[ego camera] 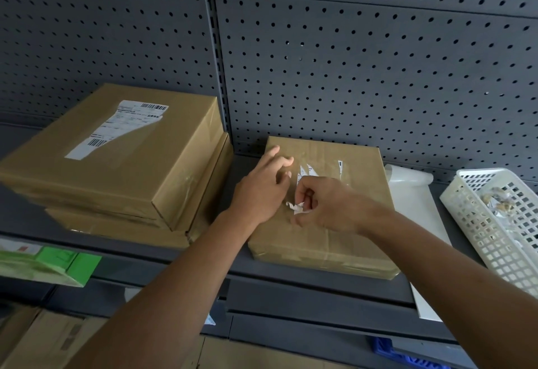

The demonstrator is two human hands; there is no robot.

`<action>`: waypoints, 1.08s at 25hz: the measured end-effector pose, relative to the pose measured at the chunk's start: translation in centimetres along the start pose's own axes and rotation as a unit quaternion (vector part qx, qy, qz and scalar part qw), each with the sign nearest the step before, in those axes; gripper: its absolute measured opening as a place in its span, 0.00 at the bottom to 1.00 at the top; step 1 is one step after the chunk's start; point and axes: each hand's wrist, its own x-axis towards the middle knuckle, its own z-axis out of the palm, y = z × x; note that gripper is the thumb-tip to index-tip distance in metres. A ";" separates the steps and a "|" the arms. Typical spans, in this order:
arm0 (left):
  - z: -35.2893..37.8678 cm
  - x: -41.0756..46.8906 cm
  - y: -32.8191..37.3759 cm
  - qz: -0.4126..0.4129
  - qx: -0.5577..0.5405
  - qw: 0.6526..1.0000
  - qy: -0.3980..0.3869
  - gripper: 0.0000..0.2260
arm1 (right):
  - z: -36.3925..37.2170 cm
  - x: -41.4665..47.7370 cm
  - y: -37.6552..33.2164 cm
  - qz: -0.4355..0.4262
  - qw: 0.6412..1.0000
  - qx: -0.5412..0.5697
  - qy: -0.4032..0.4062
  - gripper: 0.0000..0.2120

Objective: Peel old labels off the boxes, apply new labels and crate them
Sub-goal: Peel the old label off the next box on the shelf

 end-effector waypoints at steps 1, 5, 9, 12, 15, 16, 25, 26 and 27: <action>0.0 0.0 0.0 0.000 -0.001 1.000 0.000 0.15 | 0.0 0.0 0.0 0.003 1.000 -0.001 -0.001 0.12; 0.1 0.0 -0.1 0.003 0.002 1.000 0.000 0.15 | 0.4 0.3 -0.2 0.004 1.000 -0.007 0.002 0.11; 0.1 0.1 -0.2 0.008 0.004 1.000 -0.003 0.15 | 0.5 -0.1 0.2 -0.003 0.998 0.027 0.057 0.07; 0.1 0.1 -0.2 0.003 0.001 1.000 0.002 0.15 | 0.6 -0.4 0.2 0.002 0.999 0.033 0.010 0.11; 0.2 0.1 -0.3 0.001 0.001 1.000 0.001 0.15 | 0.7 -0.3 0.2 -0.006 0.999 0.017 0.051 0.08; 0.2 0.1 -0.2 0.001 0.001 1.000 -0.001 0.15 | 0.6 -0.4 0.3 -0.008 0.997 0.030 0.073 0.07; 0.2 0.1 -0.4 0.007 -0.005 1.000 0.002 0.15 | 2.3 -1.6 -1.4 -0.055 0.990 -0.069 0.108 0.09; 0.2 0.1 -0.3 0.009 -0.004 1.000 0.001 0.15 | 2.5 -1.4 -1.5 -0.056 0.989 -0.083 0.111 0.09; 0.2 0.1 -0.3 0.011 -0.002 1.000 0.002 0.15 | 2.5 -1.3 -1.6 -0.054 0.988 -0.094 0.114 0.09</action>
